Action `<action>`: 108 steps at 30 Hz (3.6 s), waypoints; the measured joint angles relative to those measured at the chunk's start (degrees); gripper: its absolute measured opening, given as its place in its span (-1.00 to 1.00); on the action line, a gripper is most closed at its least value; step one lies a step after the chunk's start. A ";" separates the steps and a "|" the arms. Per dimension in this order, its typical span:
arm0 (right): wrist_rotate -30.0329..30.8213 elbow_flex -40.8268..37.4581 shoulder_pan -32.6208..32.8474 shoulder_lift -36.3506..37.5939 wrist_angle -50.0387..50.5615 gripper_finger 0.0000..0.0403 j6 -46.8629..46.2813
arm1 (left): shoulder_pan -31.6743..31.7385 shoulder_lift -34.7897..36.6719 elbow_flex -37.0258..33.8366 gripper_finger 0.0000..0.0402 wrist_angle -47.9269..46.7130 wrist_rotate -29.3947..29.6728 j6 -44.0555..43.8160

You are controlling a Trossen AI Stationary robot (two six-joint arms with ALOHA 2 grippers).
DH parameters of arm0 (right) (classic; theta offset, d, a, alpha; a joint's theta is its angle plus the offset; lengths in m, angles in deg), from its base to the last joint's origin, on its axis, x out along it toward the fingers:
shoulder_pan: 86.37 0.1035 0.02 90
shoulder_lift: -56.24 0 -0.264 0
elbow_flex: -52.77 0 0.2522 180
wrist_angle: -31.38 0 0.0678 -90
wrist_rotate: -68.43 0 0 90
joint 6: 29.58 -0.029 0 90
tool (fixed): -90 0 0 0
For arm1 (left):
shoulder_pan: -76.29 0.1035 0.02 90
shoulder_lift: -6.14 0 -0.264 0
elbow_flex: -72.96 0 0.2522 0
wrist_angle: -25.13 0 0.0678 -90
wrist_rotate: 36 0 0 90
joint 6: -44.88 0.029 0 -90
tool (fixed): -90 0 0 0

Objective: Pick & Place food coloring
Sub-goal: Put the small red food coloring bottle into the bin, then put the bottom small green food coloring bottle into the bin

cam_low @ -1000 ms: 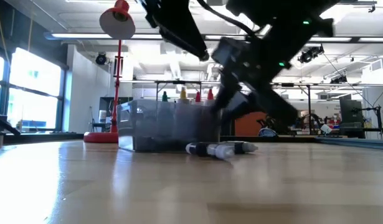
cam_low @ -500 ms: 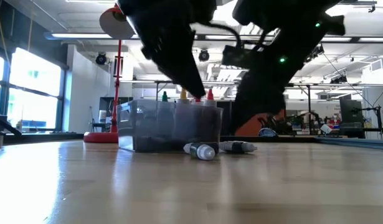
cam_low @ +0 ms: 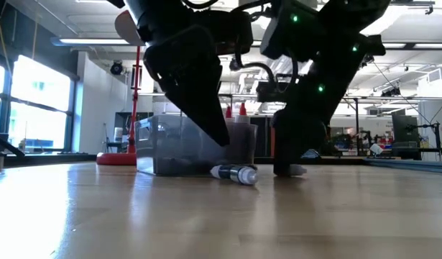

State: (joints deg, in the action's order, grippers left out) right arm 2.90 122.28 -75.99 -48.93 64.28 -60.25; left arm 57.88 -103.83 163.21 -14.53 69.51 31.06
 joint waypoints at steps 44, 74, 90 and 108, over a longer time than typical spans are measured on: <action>-20.47 7.85 -13.61 4.09 -22.09 -0.68 29.88 | -0.07 0.13 0.09 -0.11 -2.17 -16.62 -13.06; -26.02 7.72 -12.07 -0.81 -37.03 -0.45 38.81 | -17.18 18.97 0.04 -0.11 -29.51 27.67 -31.71; -24.02 7.75 -6.16 12.50 -18.84 -0.11 42.78 | -17.20 18.90 0.04 -0.11 -30.03 28.18 -34.49; -6.12 4.00 6.34 0.28 -12.56 -0.12 8.03 | -17.17 18.86 0.04 -0.11 -30.76 31.10 -34.71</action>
State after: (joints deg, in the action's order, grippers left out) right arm -3.22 126.28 -69.65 -48.65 51.72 -52.22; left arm 40.71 -84.98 163.25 -45.29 100.61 -3.65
